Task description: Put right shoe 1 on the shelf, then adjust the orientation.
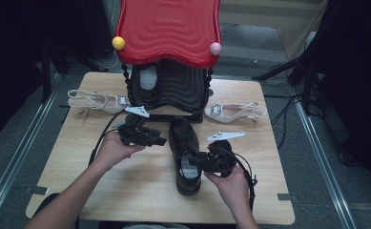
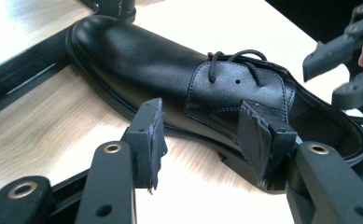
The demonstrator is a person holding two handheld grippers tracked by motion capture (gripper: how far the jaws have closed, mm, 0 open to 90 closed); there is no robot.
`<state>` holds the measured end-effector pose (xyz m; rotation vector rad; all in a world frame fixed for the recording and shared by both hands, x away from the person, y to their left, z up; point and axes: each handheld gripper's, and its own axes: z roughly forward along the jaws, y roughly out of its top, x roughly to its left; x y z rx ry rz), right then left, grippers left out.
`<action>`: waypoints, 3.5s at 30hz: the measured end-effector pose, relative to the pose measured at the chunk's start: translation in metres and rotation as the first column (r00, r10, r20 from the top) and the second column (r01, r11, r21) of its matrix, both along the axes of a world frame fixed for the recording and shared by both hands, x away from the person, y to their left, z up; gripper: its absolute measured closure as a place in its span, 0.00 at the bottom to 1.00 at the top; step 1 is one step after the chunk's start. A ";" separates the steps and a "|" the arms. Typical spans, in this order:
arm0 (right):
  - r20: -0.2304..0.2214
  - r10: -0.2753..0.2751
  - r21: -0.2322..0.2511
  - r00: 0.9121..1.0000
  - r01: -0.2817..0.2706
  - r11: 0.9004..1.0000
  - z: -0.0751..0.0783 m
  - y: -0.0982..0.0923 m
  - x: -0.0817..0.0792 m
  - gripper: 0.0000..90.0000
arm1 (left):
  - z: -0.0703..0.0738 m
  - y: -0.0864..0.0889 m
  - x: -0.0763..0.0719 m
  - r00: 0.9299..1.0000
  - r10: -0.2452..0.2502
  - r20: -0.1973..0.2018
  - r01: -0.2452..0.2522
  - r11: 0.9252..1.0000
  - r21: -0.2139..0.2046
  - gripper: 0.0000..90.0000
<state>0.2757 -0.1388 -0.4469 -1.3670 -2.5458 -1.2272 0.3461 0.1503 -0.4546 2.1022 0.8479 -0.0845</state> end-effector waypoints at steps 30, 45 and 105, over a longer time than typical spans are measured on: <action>-0.142 0.032 -0.071 0.989 -0.043 0.997 -0.021 0.054 0.015 0.60 | 0.089 0.014 0.025 0.993 -0.002 0.122 0.006 0.999 -0.034 0.92; -0.178 0.006 -0.212 0.984 -0.044 0.976 -0.035 0.078 0.017 0.66 | 0.134 0.020 0.043 0.984 0.036 0.177 -0.025 0.998 -0.061 0.92; -0.079 0.053 0.026 0.996 -0.051 0.998 0.073 -0.011 0.009 0.95 | 0.217 0.023 0.094 0.952 0.147 0.267 -0.156 0.988 0.012 0.98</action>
